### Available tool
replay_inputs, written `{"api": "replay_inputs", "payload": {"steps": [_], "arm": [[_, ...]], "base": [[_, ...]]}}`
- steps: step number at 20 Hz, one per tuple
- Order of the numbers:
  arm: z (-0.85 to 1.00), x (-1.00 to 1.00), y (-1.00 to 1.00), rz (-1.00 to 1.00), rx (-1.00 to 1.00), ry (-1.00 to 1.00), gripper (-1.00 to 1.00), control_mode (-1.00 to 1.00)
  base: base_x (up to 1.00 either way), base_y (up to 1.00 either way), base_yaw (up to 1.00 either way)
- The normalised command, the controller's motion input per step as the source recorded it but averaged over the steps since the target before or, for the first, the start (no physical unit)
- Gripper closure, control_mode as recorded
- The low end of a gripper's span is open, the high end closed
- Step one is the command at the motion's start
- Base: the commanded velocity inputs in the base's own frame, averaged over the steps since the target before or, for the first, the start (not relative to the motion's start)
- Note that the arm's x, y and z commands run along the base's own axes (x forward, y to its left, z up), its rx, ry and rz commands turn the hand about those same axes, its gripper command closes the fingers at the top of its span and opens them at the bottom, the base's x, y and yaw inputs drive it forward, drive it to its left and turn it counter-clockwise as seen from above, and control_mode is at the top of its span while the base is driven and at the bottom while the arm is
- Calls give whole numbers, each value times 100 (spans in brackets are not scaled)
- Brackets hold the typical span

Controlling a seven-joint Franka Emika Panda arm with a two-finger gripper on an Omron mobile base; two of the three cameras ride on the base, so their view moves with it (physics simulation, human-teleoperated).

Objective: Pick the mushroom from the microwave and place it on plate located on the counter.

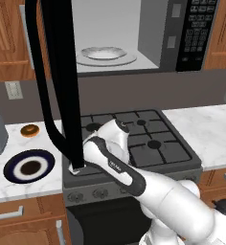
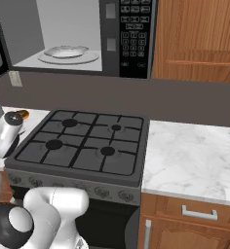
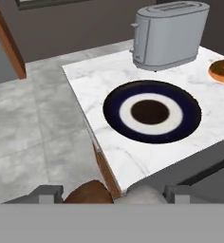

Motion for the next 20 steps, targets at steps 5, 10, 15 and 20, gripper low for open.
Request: {"api": "replay_inputs", "payload": {"steps": [5,10,15,20], "arm": [[0,72,35,0,0,0,100,-100],[-3,45,69,0,-2,2,100,-100],[-42,47,67,0,-6,2,100,-100],[-78,37,37,0,-8,0,100,-100]], "base": [[0,0,0],[0,0,0],[0,0,0],[0,0,0]]}}
